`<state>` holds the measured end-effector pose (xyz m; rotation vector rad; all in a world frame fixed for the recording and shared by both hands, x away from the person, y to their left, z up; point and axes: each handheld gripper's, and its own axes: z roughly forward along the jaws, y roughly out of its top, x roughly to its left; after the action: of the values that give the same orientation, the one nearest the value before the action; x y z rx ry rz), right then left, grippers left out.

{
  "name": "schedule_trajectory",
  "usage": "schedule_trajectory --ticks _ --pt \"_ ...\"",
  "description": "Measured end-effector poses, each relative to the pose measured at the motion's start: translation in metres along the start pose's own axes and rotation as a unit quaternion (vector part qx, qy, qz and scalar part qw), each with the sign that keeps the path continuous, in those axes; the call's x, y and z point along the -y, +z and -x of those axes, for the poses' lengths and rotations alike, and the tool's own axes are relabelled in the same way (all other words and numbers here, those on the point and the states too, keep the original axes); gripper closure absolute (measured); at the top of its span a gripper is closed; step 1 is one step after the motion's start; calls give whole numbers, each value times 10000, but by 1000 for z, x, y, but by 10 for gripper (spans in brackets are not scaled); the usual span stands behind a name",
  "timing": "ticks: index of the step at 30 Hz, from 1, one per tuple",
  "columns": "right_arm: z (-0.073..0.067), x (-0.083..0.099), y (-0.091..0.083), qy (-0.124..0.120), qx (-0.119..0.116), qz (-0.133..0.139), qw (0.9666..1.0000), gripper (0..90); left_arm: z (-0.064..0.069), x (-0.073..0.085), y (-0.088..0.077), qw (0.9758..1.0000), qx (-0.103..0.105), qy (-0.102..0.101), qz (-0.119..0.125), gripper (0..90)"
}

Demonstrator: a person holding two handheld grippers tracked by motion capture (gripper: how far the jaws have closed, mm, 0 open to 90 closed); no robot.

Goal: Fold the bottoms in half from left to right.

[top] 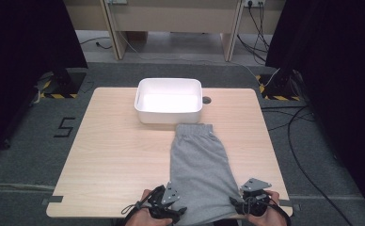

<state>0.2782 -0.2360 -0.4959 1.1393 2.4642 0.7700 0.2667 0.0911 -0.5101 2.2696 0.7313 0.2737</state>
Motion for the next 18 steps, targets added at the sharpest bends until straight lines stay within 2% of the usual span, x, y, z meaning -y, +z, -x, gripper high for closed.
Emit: schedule_trajectory --ticks 1,3,5,8,10,11,12,15,17,18 --pt "0 2 -2 8 -31 -27 10000 368 -1 1 -1 10000 -34 3 -29 325" --pt "-1 3 -5 -32 -82 -80 9999 362 -4 5 -4 9999 48 -139 -17 320" --pt "-2 0 -7 -133 -168 -128 9997 358 -7 4 -5 9998 51 -175 -80 319" --pt "2 -11 -12 -72 -126 150 9998 360 -12 -3 -5 9998 -28 -185 -48 328" --pt "6 -21 -15 66 -58 398 9992 360 -19 -11 -7 9996 -58 -243 93 335" --pt "8 -27 -14 101 -59 534 9985 362 -21 -14 -6 9995 -82 -280 154 336" --pt "9 -31 -12 126 -76 558 9983 362 -26 -18 -5 9991 -121 -337 226 336" --pt "12 -44 1 59 -77 493 9987 366 -44 -28 4 9977 -247 -457 429 337" --pt "12 -52 9 41 -71 503 9987 367 -53 -33 10 9973 -209 -536 459 338" --pt "12 -55 11 56 -96 523 9986 367 -55 -35 11 9967 -122 -614 515 336"
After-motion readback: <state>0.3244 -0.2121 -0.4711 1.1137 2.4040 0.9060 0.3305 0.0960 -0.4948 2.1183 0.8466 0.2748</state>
